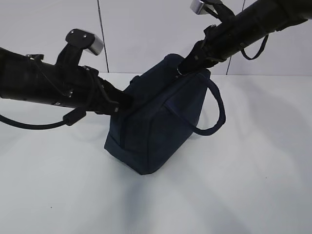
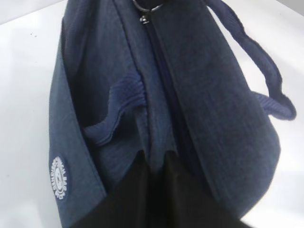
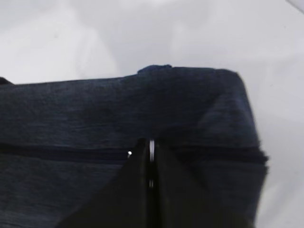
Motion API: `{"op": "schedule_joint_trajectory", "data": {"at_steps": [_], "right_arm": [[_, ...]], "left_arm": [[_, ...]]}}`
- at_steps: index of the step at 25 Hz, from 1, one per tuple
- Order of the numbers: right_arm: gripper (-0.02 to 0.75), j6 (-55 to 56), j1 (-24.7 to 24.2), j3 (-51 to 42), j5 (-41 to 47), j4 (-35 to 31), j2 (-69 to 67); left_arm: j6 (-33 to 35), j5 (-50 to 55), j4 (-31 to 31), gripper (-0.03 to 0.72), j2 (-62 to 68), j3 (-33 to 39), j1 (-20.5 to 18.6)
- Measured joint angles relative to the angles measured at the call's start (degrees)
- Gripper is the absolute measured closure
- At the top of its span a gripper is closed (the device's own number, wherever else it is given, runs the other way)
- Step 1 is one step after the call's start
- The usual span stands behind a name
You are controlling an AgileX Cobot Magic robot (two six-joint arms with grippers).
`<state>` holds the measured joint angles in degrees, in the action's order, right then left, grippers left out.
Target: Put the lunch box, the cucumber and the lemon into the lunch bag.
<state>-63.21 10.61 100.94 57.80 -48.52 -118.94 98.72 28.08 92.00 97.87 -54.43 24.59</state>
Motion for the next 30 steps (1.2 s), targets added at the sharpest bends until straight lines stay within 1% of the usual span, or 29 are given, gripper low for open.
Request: {"op": "schedule_joint_trajectory", "data": {"at_steps": [5, 8, 13, 18, 22, 25, 30], "right_arm": [[0.717, 0.00, 0.00, 4.11, 0.35, 1.49, 0.00], [0.717, 0.28, 0.10, 6.03, 0.68, 2.91, 0.00], [0.717, 2.96, 0.10, 7.20, 0.48, 7.77, 0.00], [0.717, 4.79, -1.21, 7.20, -1.57, 8.42, 0.00], [0.717, 5.51, -1.93, 7.20, -2.63, 8.42, -0.04], [0.717, 5.77, -2.19, 7.20, -3.26, 8.42, -0.67], [0.717, 5.77, -2.63, 7.20, -6.72, 8.42, -5.47]], "left_arm": [[0.09, 4.27, -0.60, 0.670, 0.00, 0.00, -4.71], [-0.27, 6.17, -2.71, 0.670, -0.10, 0.00, -6.22], [-2.58, 7.30, -7.07, 0.671, -0.40, -0.13, -6.47], [-4.30, 7.70, -10.49, 0.673, -0.55, -0.36, -6.47], [-5.48, 8.35, -11.74, 0.673, -0.55, -0.55, -6.94], [-5.83, 8.68, -11.71, 0.674, -0.55, -0.59, -8.16], [-5.83, 8.80, -12.19, 0.674, -0.55, -0.59, -9.31]]}}
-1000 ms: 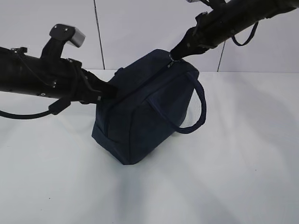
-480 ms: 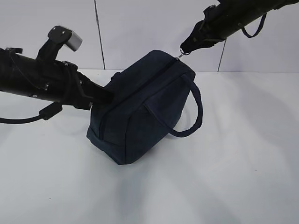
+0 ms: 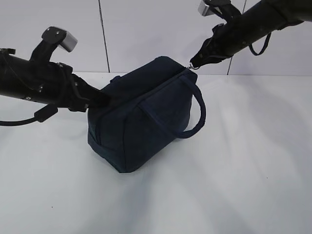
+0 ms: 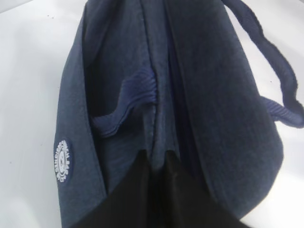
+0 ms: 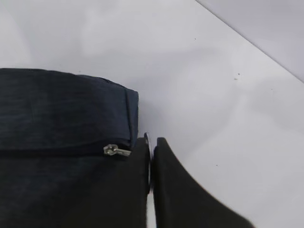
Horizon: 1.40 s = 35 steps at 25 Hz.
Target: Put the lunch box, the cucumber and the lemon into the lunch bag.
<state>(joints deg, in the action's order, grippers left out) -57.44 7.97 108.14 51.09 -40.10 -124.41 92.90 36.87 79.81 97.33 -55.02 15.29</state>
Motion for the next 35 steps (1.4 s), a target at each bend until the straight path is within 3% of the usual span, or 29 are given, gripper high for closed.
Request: {"op": "schedule_joint_trajectory", "data": {"at_steps": [13, 20, 27, 35], "right_arm": [[0.717, -2.18, -0.53, 0.60, -0.48, -5.51, -6.97], [0.717, -5.39, -1.24, 1.76, 4.51, -7.87, -7.91], [0.717, -5.82, -1.61, 7.74, 17.11, -4.09, -6.49], [0.717, -1.87, -1.61, 8.66, 18.75, -2.76, -3.06]], "left_arm": [[-0.12, -5.20, -0.44, 0.674, 0.00, 0.00, -0.15], [-0.12, -8.22, -0.66, 0.674, 0.00, 0.00, -0.15], [-0.12, -17.46, 1.34, 0.674, 0.00, -1.14, -0.17], [-0.12, -21.47, 2.28, 0.674, 0.20, -6.31, -0.17]]}}
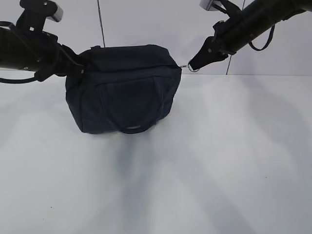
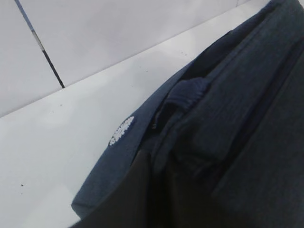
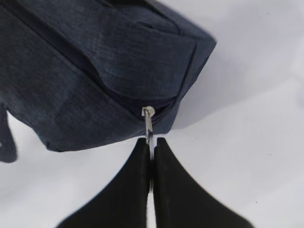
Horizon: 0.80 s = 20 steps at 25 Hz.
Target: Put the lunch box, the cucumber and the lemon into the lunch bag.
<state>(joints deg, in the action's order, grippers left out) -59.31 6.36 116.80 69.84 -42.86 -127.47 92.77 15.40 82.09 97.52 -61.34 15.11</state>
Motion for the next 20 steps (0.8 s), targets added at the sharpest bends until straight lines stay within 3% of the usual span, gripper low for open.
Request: {"op": "schedule_joint_trajectory", "data": {"at_steps": [20], "right_arm": [[0.717, 8.83, -0.25, -3.88, -0.20, -10.01, -2.96]], "left_arm": [[0.11, -4.79, 4.76, 0.656, 2.36, -0.69, -0.10]]}}
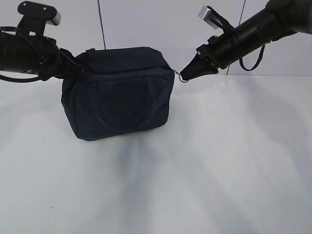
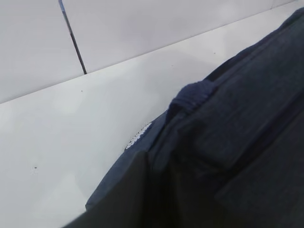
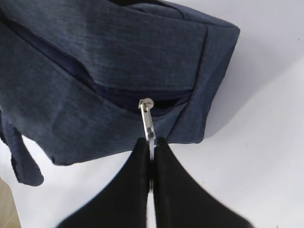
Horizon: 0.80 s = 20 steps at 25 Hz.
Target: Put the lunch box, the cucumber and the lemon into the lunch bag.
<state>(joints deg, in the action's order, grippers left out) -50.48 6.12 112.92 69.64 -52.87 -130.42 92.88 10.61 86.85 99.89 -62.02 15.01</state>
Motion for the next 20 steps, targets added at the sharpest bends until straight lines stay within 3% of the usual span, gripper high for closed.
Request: {"op": "schedule_joint_trajectory", "data": {"at_steps": [2, 8, 10, 14, 20], "right_arm": [[0.717, 0.08, 0.00, 0.00, 0.00, 0.36, -0.09], [0.717, 0.36, 0.00, 0.00, 0.00, 0.71, -0.11], [0.717, 0.60, 0.00, 0.00, 0.00, 0.71, -0.11], [0.717, 1.70, 0.00, 0.00, 0.00, 0.28, -0.11], [0.717, 3.31, 0.19, 0.62, 0.00, -0.92, -0.21]], "left_arm": [[0.00, 1.65, 0.00, 0.592, 0.00, -0.08, -0.13], [-0.10, 7.37, -1.51, 0.173, -2.58, -0.56, -0.38], [-0.17, 10.78, -4.45, 0.139, -4.47, -0.71, -0.47], [-0.17, 21.35, -11.39, 0.157, -5.78, -0.83, 0.42], [-0.17, 22.23, -24.77, 0.174, -5.78, -0.83, 7.42]]}}
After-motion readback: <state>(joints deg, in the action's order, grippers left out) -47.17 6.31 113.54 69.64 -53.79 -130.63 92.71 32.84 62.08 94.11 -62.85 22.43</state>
